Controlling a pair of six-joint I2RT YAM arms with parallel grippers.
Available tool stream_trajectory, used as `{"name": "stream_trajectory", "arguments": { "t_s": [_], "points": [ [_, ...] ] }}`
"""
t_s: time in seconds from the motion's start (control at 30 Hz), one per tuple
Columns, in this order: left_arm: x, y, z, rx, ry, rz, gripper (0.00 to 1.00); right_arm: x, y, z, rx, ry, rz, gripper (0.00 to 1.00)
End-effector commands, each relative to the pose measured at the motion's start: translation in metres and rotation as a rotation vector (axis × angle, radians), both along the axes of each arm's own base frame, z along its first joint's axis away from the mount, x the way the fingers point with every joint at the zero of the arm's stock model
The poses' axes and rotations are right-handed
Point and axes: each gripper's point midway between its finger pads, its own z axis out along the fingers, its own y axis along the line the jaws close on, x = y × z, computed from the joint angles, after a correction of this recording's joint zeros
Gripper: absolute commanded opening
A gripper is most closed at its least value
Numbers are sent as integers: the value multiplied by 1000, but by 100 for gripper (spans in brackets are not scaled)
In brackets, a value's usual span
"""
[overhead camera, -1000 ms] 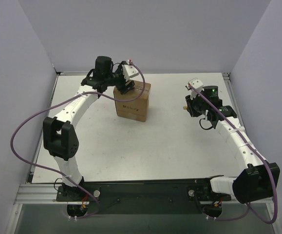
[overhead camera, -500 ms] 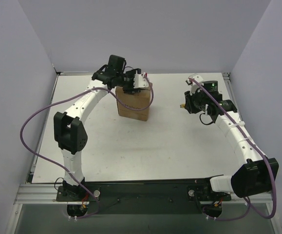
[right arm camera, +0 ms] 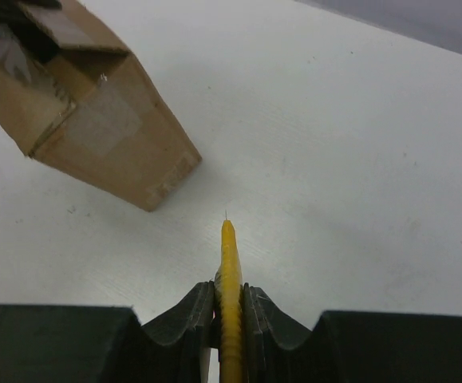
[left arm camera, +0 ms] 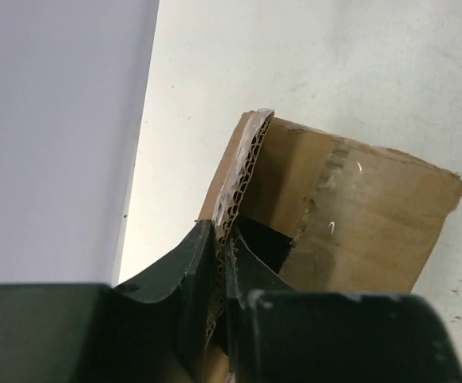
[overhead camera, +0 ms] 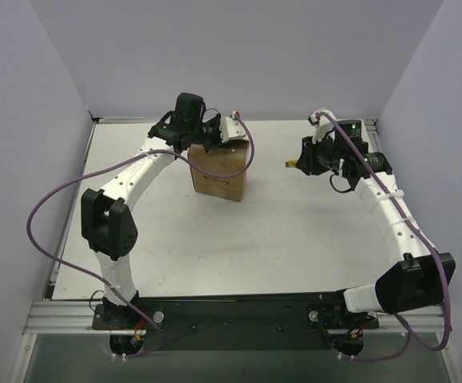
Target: Unpack the express box
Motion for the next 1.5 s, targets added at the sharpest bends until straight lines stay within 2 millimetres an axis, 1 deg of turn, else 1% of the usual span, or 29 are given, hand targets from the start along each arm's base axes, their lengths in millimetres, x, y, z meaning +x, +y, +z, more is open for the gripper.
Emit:
{"name": "stream_trajectory", "arguments": {
  "t_s": [0.0, 0.03, 0.07, 0.1, 0.13, 0.17, 0.2, 0.23, 0.27, 0.3, 0.33, 0.37, 0.4, 0.47, 0.53, 0.6, 0.67, 0.77, 0.83, 0.87, 0.93, 1.13, 1.27, 1.47],
  "points": [
    [-30, 3, -11, -71, 197, 54, 17, 16, 26, 55, 258, -27, 54, 0],
    [-31, 5, -11, -84, 217, 74, 17, 15, 38, 76, 353, -27, 107, 0],
    [-29, 4, -12, -92, 228, 85, 17, 21, 41, 90, 406, -50, 124, 0],
    [-28, 3, -9, -119, 258, 104, 17, 28, 42, 92, 451, -34, 123, 0],
    [-25, 2, -13, -133, 292, 114, 17, 28, 45, 103, 534, -2, 126, 0],
    [-23, 6, -14, -141, 331, 128, 16, 33, 47, 111, 571, -15, 144, 0],
    [-17, 3, 5, -179, 340, 141, 16, 36, 49, 110, 615, 18, 156, 0],
    [-14, 2, 10, -190, 359, 142, 16, 36, 50, 112, 666, 55, 153, 0],
    [-12, 3, -6, -171, 425, 161, 13, 32, 57, 121, 706, 63, 210, 0],
    [-10, 3, -4, -178, 441, 167, 12, 33, 59, 119, 725, 87, 225, 0],
    [-5, -2, 4, -205, 454, 159, 9, 31, 63, 120, 746, 108, 233, 0],
    [-6, -2, 4, -207, 477, 157, 3, 30, 65, 120, 754, 112, 244, 0],
    [-5, -1, 4, -212, 485, 156, 0, 31, 66, 116, 761, 123, 244, 0],
    [-6, -2, 2, -217, 502, 145, 0, 33, 69, 114, 800, 127, 236, 0],
    [-8, -2, -1, -218, 523, 143, 0, 37, 70, 106, 817, 158, 221, 0],
    [-12, -1, -3, -218, 549, 149, 0, 45, 72, 93, 855, 208, 181, 0],
    [-16, -1, -2, -219, 567, 151, 0, 53, 73, 93, 895, 206, 172, 0],
    [-15, 2, 2, -228, 576, 172, 0, 47, 81, 86, 902, 250, 174, 0],
    [-14, 5, 4, -251, 603, 199, 0, 42, 88, 76, 868, 261, 187, 0],
    [-12, 5, 5, -260, 600, 205, 0, 38, 89, 67, 855, 296, 165, 0],
    [-13, 5, 6, -265, 605, 211, 0, 36, 91, 58, 838, 310, 157, 0],
    [-14, 4, 6, -281, 624, 219, 0, 37, 95, 50, 824, 339, 160, 0],
    [-16, 2, 4, -279, 631, 215, 0, 44, 98, 40, 820, 358, 137, 0],
    [-17, 2, 2, -277, 638, 213, 0, 54, 102, 36, 827, 357, 111, 0]
  ]
}}
